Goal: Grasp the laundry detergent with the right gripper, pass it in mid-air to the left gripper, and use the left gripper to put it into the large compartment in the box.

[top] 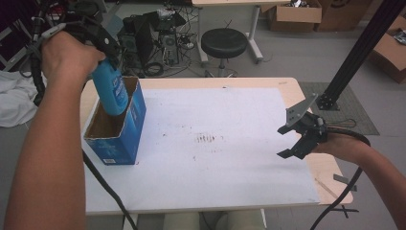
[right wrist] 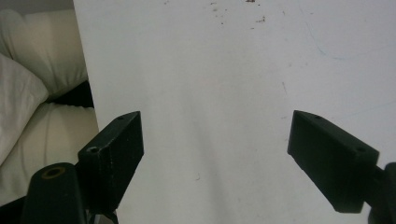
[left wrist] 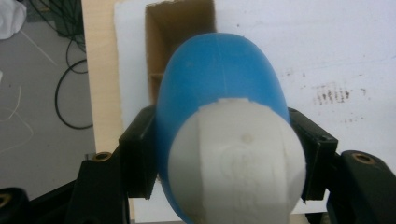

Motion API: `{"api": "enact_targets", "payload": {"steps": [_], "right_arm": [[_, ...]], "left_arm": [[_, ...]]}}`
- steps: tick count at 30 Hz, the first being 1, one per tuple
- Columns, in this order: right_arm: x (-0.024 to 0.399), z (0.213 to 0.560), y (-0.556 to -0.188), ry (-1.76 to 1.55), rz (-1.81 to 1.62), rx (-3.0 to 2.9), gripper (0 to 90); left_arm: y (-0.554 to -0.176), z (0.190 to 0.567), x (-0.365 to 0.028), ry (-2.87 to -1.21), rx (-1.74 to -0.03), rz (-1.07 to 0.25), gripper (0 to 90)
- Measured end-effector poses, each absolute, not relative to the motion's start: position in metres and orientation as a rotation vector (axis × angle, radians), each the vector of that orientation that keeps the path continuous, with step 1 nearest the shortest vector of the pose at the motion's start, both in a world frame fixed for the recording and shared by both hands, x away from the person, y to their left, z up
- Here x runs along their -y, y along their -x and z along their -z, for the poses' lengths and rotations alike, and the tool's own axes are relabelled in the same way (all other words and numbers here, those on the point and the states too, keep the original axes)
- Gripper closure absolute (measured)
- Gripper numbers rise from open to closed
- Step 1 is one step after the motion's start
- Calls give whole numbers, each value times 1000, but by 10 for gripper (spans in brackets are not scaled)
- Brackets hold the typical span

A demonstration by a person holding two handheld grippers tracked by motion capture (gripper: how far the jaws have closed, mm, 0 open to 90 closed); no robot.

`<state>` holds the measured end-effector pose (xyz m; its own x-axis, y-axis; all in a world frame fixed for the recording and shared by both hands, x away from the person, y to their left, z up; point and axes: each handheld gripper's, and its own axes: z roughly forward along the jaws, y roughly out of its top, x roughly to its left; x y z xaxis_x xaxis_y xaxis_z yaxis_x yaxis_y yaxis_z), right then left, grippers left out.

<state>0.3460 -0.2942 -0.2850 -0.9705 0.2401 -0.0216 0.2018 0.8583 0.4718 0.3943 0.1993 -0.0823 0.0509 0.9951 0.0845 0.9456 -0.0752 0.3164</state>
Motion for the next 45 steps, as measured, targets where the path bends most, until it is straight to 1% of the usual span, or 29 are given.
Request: {"api": "enact_targets", "payload": {"steps": [7, 22, 32, 35, 36, 43, 45], "right_arm": [[291, 284, -346, -349, -741, -2948, 182], [289, 287, -348, -362, -732, -2956, 183], [289, 289, -350, -366, -739, -2954, 185], [290, 290, -349, -368, -739, -2955, 185], [291, 290, -348, -372, -741, -2954, 185], [296, 293, -346, -396, -730, -2960, 185], [297, 294, -347, -399, -722, -2963, 185]], "left_arm": [[-393, 94, -211, -2104, -2046, -423, 381], [-392, 141, -238, -2077, -2056, -406, 382], [-397, 178, -240, -2138, -2028, -367, 382], [-398, 186, -240, -2145, -2018, -366, 382], [-399, 195, -240, -2152, -2017, -360, 382], [-400, 226, -242, -2188, -1988, -353, 382], [-400, 230, -243, -2193, -1986, -355, 382]]}}
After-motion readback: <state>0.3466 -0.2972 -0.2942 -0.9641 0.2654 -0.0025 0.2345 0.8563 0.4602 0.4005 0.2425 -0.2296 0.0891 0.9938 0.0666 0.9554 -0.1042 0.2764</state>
